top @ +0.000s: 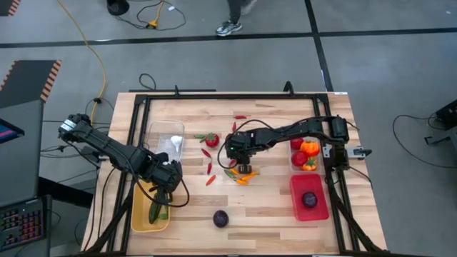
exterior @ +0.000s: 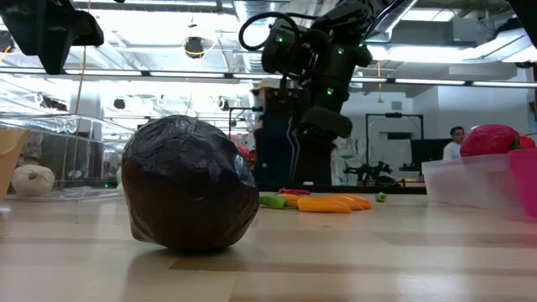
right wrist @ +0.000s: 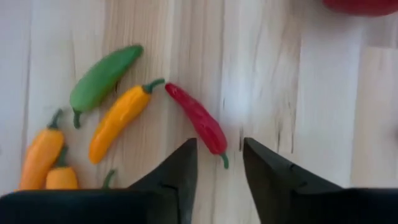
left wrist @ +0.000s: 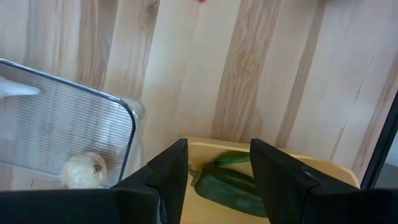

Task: Sort produce into baskets
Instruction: Put the red chili pepper into the yellow bin

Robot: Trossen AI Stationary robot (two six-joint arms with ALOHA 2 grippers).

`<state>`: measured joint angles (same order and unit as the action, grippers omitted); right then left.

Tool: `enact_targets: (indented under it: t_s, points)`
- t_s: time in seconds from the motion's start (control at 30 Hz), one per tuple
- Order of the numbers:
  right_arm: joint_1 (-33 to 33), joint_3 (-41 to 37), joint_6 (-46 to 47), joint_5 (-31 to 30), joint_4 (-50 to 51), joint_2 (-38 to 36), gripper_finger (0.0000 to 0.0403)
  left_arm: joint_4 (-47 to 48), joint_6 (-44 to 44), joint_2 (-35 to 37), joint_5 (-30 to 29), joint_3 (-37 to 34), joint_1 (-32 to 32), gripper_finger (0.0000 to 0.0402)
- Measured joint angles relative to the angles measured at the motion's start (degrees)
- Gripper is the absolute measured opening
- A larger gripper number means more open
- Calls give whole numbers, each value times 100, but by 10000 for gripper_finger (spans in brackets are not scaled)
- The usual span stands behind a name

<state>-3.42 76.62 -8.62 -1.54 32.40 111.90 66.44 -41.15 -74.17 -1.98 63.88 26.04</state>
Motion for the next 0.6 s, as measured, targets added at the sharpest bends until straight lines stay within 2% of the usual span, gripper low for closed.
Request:
enact_targets:
  t_s: [0.2, 0.6]
  points:
    - [-21, 0, -105, 4, 25, 0, 195, -1, 0, 0, -1, 0, 0, 159]
    - [-164, -89, -256, 21, -191, -2, 178, 0, 0, 0, -39, 0, 0, 159]
